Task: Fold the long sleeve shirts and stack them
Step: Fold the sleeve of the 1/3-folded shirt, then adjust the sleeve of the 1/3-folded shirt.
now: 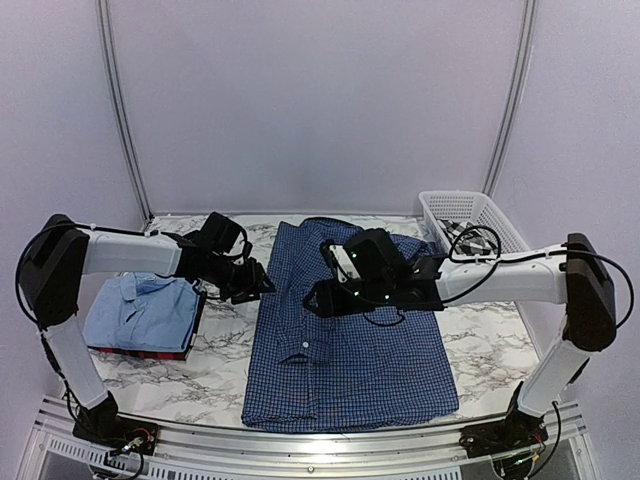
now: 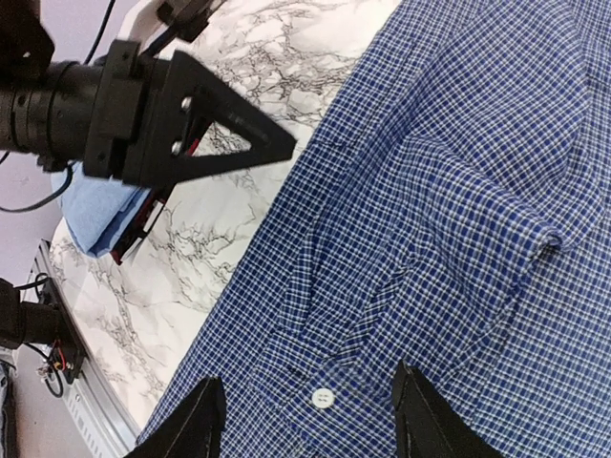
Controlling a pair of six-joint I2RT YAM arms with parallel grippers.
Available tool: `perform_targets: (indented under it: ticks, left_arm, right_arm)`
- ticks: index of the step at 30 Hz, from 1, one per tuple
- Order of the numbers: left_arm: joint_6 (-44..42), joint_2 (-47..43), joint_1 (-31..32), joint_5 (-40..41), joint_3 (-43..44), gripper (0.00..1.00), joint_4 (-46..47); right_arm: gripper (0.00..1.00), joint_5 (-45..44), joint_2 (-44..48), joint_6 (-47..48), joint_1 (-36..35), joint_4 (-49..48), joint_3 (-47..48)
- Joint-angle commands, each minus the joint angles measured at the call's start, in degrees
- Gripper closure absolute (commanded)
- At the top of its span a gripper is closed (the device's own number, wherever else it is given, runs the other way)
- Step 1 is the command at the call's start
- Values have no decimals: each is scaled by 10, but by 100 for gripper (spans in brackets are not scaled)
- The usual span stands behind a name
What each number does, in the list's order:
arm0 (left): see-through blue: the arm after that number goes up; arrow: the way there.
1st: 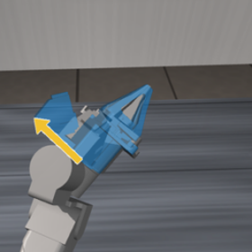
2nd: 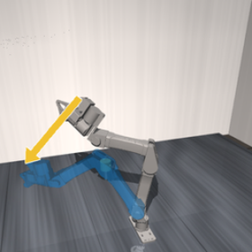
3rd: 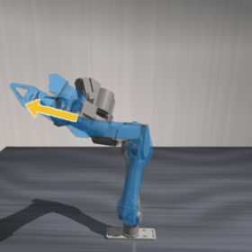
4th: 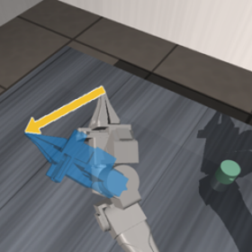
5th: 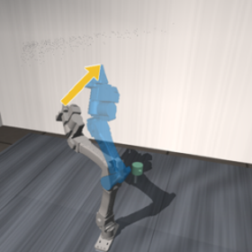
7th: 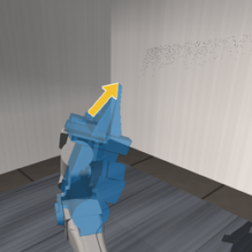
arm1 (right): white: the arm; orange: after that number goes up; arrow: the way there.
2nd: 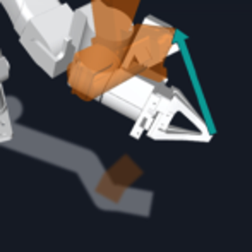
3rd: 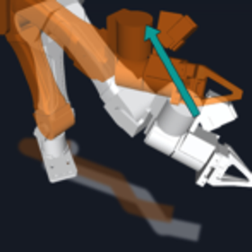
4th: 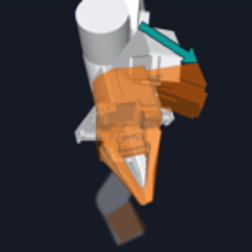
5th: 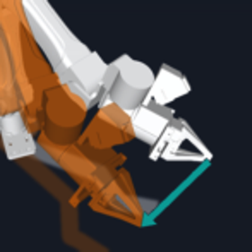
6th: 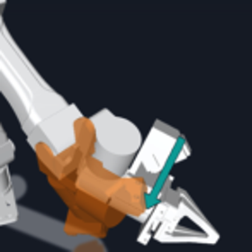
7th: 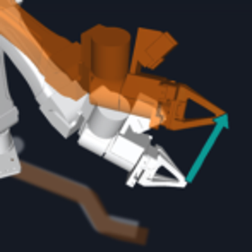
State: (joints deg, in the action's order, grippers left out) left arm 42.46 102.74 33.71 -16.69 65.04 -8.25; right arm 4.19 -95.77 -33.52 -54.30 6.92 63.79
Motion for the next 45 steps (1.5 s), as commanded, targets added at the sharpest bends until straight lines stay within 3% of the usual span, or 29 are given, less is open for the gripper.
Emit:
perform_targets:
  ticks: [1,6,18,24,37,45]
  left_arm:
    - [12,-48,27,-30,-46,53,-9]
    - [32,-78,50,-55,-101,55,-9]
    - [81,-53,129,-58,-125,60,-3]
    - [97,-38,143,-36,-126,66,-8]
    - [115,-18,184,8,-115,67,-25]
    - [131,-32,186,33,-108,85,-22]
  right_arm:
    - [46,12,3,56,17,15,-19]
    - [55,38,3,116,9,36,-33]
    - [56,41,14,78,-16,25,-95]
    - [57,39,14,63,-20,11,-113]
    - [57,-6,50,44,-10,16,-132]
    - [57,-12,68,39,2,12,-143]
